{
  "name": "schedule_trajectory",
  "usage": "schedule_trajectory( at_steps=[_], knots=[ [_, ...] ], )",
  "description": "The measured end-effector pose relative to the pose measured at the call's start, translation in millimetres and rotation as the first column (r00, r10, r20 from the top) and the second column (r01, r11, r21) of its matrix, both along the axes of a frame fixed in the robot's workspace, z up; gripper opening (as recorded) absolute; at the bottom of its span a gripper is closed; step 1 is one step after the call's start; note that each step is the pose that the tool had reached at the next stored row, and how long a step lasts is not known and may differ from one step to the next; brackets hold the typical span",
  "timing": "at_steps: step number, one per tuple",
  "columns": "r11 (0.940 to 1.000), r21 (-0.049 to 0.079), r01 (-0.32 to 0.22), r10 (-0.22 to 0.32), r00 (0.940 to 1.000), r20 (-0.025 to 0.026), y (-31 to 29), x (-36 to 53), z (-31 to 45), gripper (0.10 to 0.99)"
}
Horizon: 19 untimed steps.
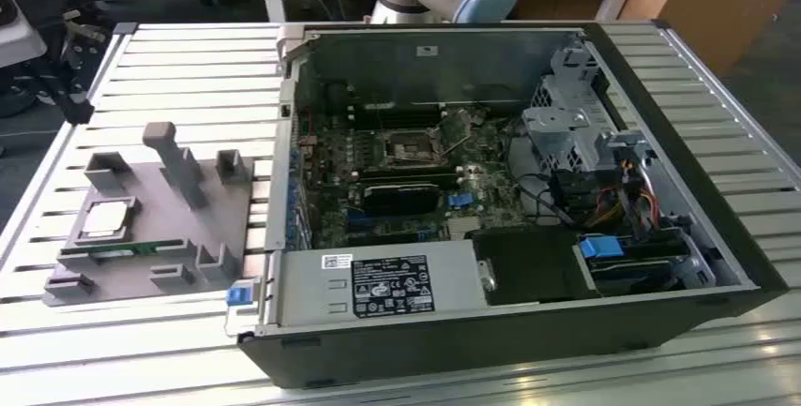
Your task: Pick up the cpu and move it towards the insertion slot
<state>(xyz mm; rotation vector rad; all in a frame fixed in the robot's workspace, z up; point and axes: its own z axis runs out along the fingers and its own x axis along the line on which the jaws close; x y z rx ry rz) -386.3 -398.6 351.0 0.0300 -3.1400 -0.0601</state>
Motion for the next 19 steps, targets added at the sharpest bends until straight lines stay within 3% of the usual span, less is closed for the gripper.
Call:
schedule_trajectory(
  at_steps=[19],
  knots=[
    [1.0,0.0,0.0,0.0,1.0,0.0,0.0,-4.7,-0.5,0.106]
  ],
)
